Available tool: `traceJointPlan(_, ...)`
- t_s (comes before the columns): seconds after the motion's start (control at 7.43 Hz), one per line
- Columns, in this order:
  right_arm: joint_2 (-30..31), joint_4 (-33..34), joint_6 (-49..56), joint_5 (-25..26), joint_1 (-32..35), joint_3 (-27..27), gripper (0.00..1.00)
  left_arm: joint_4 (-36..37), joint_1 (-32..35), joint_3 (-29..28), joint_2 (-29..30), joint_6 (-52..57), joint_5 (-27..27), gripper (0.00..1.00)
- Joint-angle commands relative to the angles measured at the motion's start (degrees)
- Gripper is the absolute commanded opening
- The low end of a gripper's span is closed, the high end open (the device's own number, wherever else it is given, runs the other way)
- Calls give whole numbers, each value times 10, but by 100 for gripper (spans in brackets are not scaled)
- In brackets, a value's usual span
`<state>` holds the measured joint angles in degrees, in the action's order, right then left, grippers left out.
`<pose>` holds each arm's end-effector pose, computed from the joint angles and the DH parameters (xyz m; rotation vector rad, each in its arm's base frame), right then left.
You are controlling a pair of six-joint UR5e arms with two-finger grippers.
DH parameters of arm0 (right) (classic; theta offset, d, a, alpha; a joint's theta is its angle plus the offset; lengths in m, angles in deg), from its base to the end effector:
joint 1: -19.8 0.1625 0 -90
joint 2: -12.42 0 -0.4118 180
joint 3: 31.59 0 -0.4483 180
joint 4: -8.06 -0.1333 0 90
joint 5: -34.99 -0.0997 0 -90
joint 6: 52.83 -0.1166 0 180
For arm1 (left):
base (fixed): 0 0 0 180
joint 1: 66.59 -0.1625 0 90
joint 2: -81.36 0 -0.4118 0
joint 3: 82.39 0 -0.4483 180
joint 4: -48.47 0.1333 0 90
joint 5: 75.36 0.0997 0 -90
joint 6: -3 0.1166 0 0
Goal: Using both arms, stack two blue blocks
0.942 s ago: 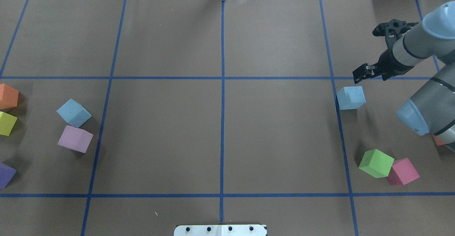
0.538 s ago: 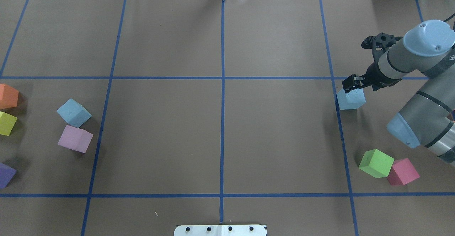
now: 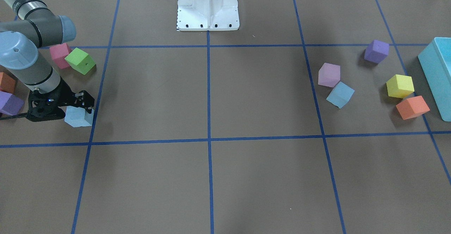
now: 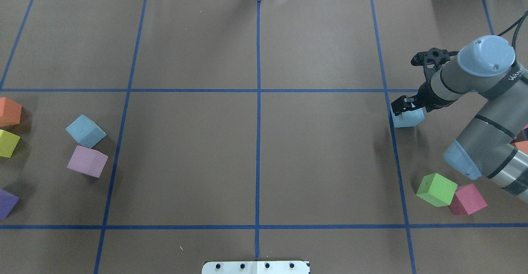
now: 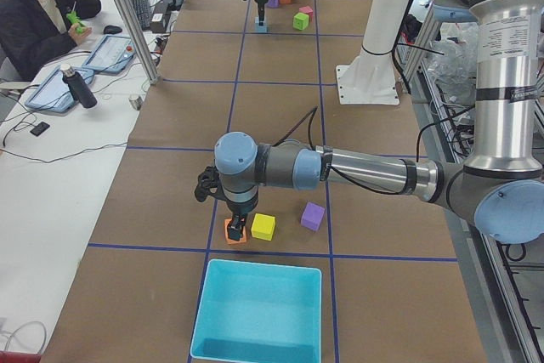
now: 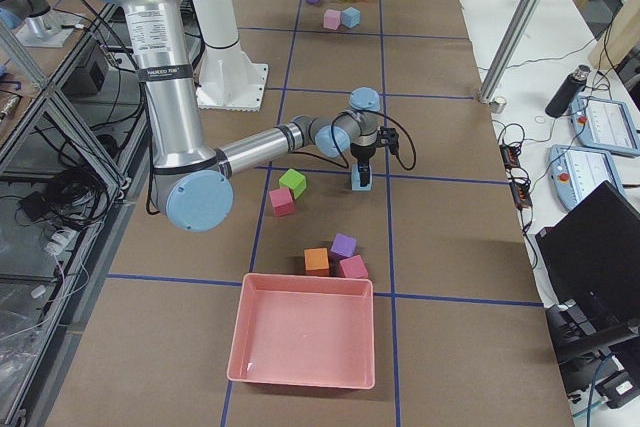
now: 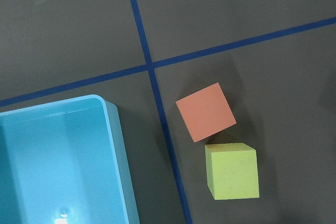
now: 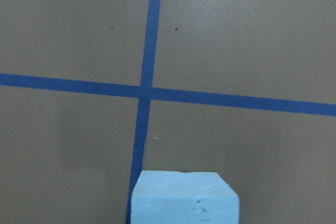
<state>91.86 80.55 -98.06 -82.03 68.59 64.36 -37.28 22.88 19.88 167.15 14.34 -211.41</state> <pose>-0.3652 -0.5389 0.4702 0.1111 -0.7319 -0.0730 -0.0446 -0.5189 0.5845 0.1386 0.7957 0.2225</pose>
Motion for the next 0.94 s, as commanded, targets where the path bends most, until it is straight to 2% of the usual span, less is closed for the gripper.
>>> traceJointPlan(0.0,-2,-2,19,9,-4,-22,99,0,0,0,0,0,0,98)
traceJointPlan(0.13,-2,-1,18,9,-8,-23,77,0,0,1,0,0,0,98)
traceJointPlan(0.27,-2,-1,19,7,-10,-23,42,0,0,0,0,0,0,98)
traceJointPlan(0.4,-2,-1,19,8,-11,-23,22,0,0,-1,0,0,0,98)
traceJointPlan(0.54,-8,0,19,3,-11,-14,6,0,0,-1,0,0,0,98)
traceJointPlan(0.67,-12,5,20,-2,-11,6,5,0,0,-1,0,0,0,98)
traceJointPlan(0.81,-50,11,19,0,-12,7,5,0,0,-1,-1,0,0,98)
